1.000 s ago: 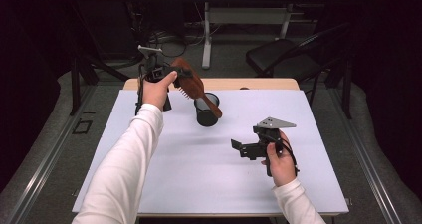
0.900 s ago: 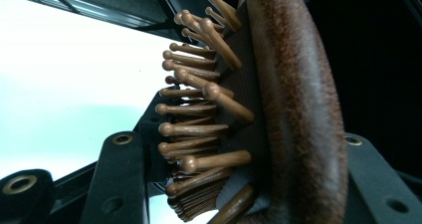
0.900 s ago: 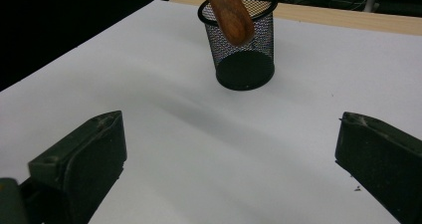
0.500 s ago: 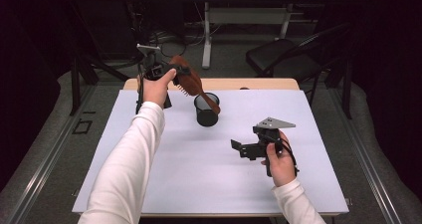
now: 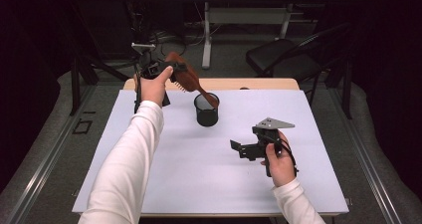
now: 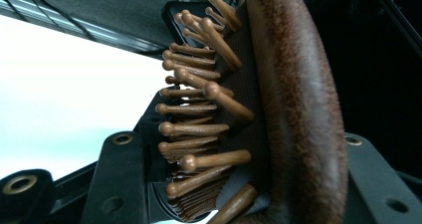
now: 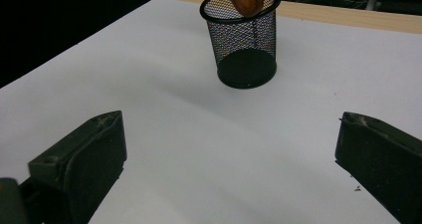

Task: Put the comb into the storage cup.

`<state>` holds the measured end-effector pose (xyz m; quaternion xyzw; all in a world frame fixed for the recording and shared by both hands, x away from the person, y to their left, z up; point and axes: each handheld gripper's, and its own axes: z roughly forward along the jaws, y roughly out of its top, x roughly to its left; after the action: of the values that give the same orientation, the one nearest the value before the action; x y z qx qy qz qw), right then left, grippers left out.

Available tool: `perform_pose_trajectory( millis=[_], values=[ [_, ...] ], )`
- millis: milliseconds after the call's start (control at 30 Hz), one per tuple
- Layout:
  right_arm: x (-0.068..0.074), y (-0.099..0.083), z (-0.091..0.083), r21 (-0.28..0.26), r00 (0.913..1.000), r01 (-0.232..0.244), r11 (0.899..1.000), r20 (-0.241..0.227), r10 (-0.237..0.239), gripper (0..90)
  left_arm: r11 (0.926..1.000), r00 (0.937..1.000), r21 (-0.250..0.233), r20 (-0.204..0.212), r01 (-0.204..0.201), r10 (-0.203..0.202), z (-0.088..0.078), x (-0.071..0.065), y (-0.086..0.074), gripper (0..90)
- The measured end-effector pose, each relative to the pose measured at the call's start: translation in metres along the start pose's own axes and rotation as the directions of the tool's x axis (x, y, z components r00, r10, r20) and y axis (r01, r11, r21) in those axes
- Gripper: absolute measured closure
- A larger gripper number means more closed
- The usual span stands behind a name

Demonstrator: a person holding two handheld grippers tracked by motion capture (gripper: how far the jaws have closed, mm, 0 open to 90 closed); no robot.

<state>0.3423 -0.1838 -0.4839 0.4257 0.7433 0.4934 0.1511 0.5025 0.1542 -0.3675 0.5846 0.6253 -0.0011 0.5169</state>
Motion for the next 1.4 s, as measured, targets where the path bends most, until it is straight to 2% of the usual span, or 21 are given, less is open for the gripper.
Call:
perform_pose_trajectory(
  millis=[300,1400],
  values=[
    [0.001,0.000,0.001,0.001,1.0000,0.003,1.000,-0.002,-0.003,0.0,0.9998,0.9998,-0.019,-0.017,0.004,-0.005,0.000,0.002,0.001,48.6],
    [0.000,0.000,0.000,0.002,1.0000,-0.002,1.000,-0.003,0.002,0.0,0.9999,0.9991,-0.012,-0.040,-0.009,0.008,0.010,0.001,-0.002,48.6]
  ],
)
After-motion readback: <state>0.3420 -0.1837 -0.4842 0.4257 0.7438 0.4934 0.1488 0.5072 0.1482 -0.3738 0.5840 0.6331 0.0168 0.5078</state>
